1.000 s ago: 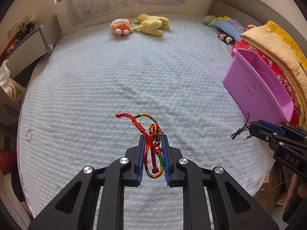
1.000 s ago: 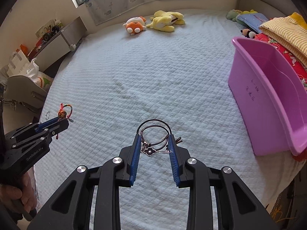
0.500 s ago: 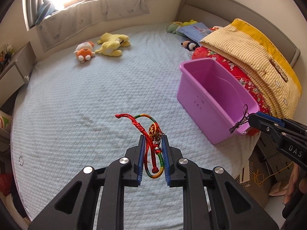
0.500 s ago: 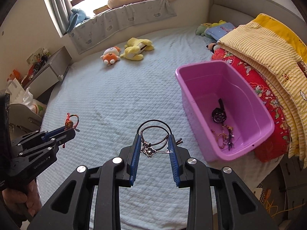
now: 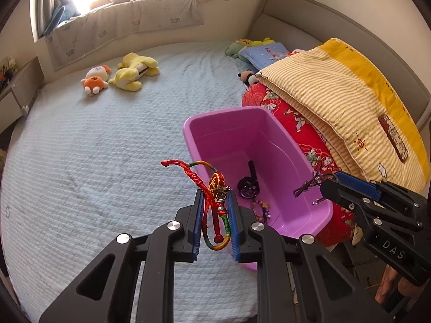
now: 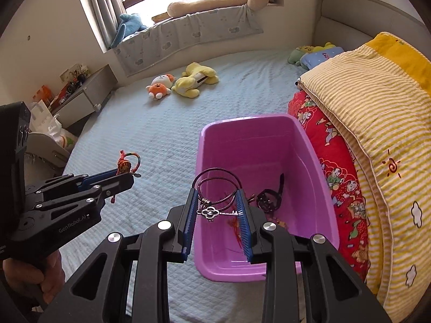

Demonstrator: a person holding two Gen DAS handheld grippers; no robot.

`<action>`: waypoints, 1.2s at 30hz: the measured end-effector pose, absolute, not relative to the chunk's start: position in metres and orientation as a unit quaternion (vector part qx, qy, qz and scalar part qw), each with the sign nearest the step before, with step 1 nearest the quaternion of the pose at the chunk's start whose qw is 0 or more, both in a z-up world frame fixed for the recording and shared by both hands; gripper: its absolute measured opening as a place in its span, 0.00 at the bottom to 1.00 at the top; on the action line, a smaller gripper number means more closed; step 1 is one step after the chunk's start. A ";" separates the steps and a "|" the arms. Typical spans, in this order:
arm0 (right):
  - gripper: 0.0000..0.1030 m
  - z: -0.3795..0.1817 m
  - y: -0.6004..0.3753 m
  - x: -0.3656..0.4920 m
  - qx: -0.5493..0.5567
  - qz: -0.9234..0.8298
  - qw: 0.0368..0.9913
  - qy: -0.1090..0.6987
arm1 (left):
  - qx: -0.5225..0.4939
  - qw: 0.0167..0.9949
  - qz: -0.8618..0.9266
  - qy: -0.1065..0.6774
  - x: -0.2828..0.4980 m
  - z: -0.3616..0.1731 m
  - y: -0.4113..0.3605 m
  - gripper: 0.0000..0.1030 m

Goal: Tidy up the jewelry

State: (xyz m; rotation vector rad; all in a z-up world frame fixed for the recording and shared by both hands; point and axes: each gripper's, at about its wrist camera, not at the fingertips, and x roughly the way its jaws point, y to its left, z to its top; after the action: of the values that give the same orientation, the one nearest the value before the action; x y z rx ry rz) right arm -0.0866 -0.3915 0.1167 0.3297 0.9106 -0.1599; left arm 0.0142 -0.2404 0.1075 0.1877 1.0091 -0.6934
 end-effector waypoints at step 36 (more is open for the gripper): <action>0.56 0.051 -0.485 -0.065 0.228 -0.107 0.769 0.588 | 0.129 0.777 -0.270 0.554 0.035 0.083 -0.329 0.84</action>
State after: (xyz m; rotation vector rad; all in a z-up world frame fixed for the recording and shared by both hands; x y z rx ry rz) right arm -0.0645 -0.4851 0.0514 0.4937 1.2747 -0.2319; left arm 0.0348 -0.3291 0.0829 0.2792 1.1983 -0.5847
